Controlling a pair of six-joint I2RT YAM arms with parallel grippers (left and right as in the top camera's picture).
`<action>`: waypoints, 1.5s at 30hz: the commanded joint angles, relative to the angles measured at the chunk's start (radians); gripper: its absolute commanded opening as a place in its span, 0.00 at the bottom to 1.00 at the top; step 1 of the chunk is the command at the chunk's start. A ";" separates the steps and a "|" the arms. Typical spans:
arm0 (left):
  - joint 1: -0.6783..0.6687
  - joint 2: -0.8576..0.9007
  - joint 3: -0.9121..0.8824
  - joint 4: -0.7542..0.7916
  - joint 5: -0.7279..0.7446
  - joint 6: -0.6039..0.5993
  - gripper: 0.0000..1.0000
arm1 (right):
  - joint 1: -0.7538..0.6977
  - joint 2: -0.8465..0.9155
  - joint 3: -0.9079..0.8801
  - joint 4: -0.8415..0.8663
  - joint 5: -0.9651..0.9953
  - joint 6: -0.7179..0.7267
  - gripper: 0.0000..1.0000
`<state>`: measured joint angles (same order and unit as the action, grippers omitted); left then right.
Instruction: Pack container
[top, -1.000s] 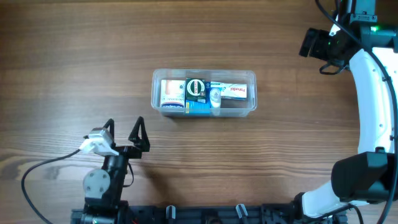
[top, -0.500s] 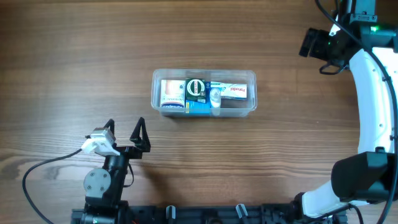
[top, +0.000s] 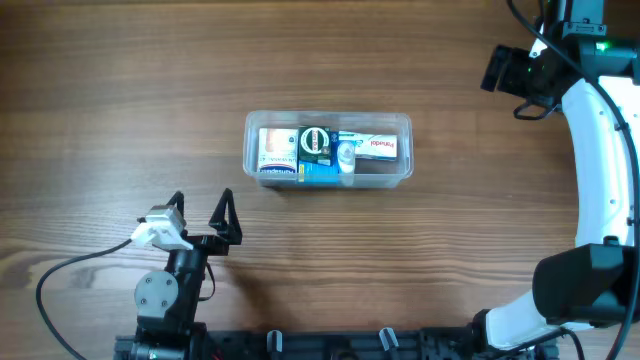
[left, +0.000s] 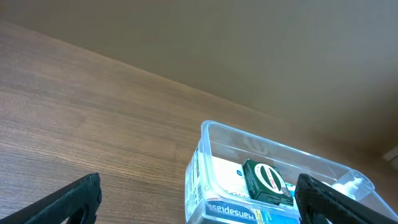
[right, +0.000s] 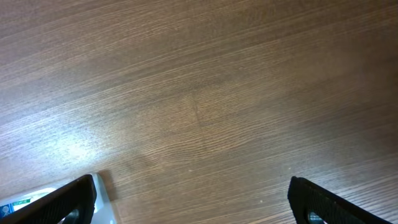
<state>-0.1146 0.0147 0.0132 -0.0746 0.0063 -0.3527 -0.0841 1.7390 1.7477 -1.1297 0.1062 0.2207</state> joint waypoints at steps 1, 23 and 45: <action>0.008 -0.012 -0.008 0.000 0.012 0.020 1.00 | 0.000 -0.019 0.014 0.000 0.013 -0.011 1.00; 0.008 -0.012 -0.008 0.000 0.012 0.020 1.00 | 0.059 -0.454 0.013 0.018 0.014 -0.011 1.00; 0.008 -0.012 -0.008 0.000 0.012 0.020 1.00 | 0.119 -1.500 -0.784 0.242 0.043 0.151 1.00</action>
<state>-0.1146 0.0135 0.0124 -0.0738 0.0063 -0.3523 0.0303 0.3439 1.1679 -0.9947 0.1402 0.2787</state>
